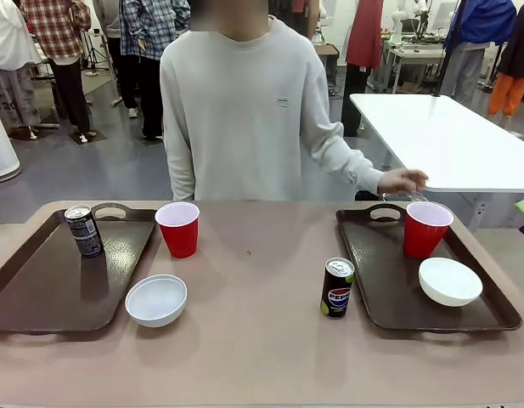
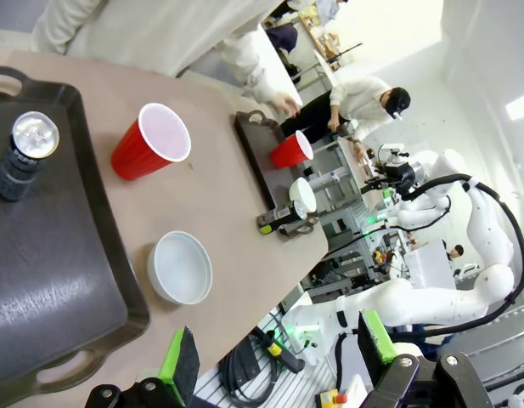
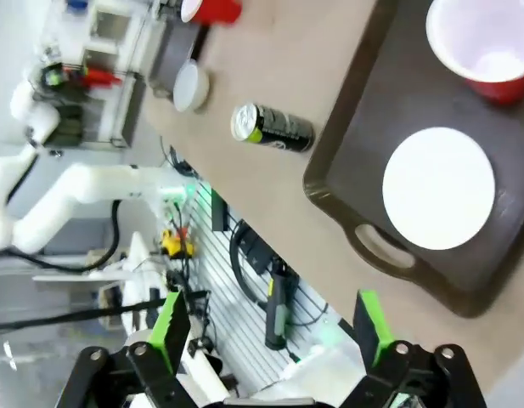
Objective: Prepare tableware on both trays.
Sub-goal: Pick up a Picnic Bowl from the table and place it on a Handle tray.
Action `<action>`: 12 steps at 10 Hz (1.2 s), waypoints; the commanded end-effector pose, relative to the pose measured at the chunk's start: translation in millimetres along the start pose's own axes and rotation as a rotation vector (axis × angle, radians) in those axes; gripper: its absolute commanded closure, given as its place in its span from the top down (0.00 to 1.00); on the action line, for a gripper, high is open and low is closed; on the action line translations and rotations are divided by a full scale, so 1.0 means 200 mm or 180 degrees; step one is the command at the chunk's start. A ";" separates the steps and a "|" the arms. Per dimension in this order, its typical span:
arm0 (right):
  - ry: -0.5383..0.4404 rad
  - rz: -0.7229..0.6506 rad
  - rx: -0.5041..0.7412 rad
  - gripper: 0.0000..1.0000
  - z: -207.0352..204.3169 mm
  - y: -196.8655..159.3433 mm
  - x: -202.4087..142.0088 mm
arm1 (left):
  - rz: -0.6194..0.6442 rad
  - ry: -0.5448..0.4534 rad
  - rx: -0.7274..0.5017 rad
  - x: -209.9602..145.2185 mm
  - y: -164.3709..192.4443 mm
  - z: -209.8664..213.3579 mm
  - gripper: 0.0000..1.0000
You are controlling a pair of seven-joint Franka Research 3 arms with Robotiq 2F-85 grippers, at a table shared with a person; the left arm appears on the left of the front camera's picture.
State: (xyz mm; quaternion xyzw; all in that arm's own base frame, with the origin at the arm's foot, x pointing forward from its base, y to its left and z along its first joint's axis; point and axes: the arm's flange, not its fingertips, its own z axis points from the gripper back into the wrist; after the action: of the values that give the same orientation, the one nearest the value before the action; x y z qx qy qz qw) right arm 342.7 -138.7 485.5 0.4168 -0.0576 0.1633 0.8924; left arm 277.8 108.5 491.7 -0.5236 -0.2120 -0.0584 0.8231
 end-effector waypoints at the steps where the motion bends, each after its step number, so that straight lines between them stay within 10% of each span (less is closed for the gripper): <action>1: -0.0545 -0.0470 0.0130 1.00 0.10 0.03 -0.15 | -0.0082 -0.0036 -0.0057 0.00 0.01 0.00 1.00; 7: -0.1420 -0.1257 0.0865 1.00 0.15 -0.17 -0.36 | -0.0082 -0.0036 -0.0057 0.00 0.01 0.00 1.00; 12: -0.1064 -0.1090 0.0538 1.00 0.23 -0.12 -0.47 | -0.0082 -0.0036 -0.0057 0.00 0.01 0.00 1.00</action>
State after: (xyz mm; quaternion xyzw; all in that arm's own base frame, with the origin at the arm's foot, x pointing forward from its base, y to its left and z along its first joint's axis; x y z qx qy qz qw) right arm 268.2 -209.5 473.5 0.5197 -0.1224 -0.0663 0.8429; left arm 277.7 108.7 491.7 -0.5235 -0.2119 -0.0581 0.8232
